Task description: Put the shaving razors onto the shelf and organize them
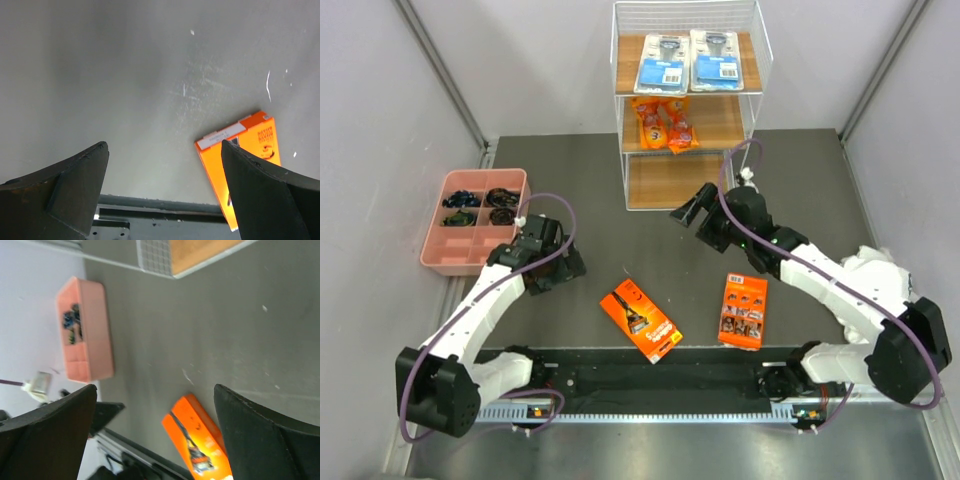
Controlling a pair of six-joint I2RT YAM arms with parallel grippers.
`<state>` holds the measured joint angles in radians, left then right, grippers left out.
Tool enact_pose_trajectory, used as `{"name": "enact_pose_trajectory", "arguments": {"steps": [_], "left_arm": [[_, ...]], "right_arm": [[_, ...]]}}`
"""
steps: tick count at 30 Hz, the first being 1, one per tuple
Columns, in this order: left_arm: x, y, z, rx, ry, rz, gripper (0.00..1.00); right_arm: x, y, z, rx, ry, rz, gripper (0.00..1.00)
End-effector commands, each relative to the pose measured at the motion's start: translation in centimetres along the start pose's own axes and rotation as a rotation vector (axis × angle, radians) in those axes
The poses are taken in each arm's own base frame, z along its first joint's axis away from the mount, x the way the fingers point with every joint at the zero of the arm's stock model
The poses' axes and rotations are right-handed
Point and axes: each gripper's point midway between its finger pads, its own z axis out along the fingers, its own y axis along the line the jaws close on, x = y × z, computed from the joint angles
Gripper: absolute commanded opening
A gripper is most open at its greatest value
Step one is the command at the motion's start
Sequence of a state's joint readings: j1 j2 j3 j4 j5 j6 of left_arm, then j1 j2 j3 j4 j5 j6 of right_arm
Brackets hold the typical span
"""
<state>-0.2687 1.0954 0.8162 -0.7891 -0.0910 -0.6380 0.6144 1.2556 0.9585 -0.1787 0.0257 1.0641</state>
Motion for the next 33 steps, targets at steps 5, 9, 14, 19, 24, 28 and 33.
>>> {"name": "enact_pose_trajectory", "arguments": {"steps": [5, 9, 14, 19, 24, 28, 33], "left_arm": [[2.4, -1.5, -0.1, 0.124, 0.059, -0.082, 0.98], [3.7, -1.8, 0.2, 0.162, 0.094, -0.111, 0.97], [5.1, -1.7, 0.5, 0.182, 0.128, -0.145, 0.97], [6.3, -1.7, 0.7, 0.193, 0.16, -0.153, 0.97], [7.8, -1.6, 1.1, 0.206, 0.196, -0.171, 0.98], [8.5, -1.9, 1.1, 0.233, 0.207, -0.186, 0.98], [8.9, -2.1, 1.2, 0.257, 0.21, -0.199, 0.97]], "right_arm": [[5.0, -3.7, -0.9, 0.058, 0.1, -0.084, 0.99], [7.6, -5.1, -0.7, 0.08, 0.155, -0.091, 0.99], [11.0, -6.2, -0.5, 0.083, 0.223, -0.092, 0.99], [13.4, -6.5, -0.5, 0.097, 0.258, -0.114, 0.99], [16.1, -6.6, -0.4, 0.093, 0.318, -0.131, 0.99], [17.6, -7.2, -0.1, 0.096, 0.356, -0.132, 0.99], [18.7, -7.7, 0.2, 0.102, 0.388, -0.127, 0.99]]}}
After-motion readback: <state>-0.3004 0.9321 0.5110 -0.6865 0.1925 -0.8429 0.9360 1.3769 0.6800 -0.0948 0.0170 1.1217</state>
